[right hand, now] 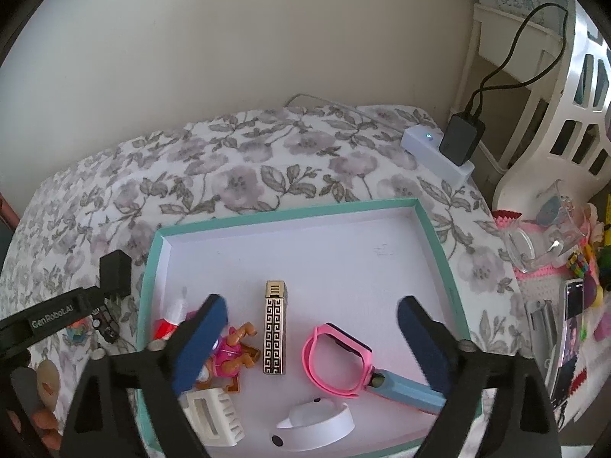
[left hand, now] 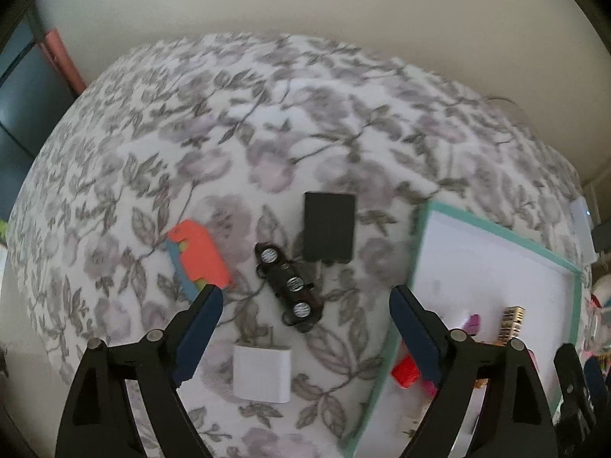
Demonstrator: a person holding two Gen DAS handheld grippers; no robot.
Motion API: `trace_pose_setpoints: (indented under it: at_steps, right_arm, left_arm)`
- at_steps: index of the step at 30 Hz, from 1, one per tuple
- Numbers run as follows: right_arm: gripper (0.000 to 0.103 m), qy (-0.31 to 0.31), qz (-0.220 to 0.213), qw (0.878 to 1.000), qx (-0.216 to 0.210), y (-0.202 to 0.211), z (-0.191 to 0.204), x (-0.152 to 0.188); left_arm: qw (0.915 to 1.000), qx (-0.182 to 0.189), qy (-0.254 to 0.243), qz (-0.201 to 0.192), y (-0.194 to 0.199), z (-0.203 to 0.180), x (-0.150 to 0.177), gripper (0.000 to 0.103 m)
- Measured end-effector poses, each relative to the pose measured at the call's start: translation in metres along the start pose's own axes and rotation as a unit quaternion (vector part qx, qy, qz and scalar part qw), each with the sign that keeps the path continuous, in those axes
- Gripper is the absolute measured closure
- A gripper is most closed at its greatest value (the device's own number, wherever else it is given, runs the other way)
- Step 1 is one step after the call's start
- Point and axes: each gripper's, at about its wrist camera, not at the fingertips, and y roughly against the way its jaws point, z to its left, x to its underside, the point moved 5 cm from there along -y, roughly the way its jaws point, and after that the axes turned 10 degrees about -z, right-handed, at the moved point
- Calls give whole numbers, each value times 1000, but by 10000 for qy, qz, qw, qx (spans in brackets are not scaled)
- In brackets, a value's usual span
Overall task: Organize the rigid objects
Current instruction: 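Open both tools to drop the bottle and bar into the tray, then move both tools toward the white charger and orange-blue toy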
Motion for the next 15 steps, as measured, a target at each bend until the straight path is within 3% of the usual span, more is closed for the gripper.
trace_pose_setpoints:
  at_steps: [4,11,15]
  right_arm:
    - [1,6,97,10000,11,-5,1,4]
    - [0,36,299,9995,8,-15,6,13]
    - [0,152,551,9984,-15,-24,16,23]
  left_arm:
    - [9998,-130,118,94,-7,12,2,4]
    - [9996,-274,96,64,-10,21,2,4]
    - [9991,-231,28,348,-20,23,9,4]
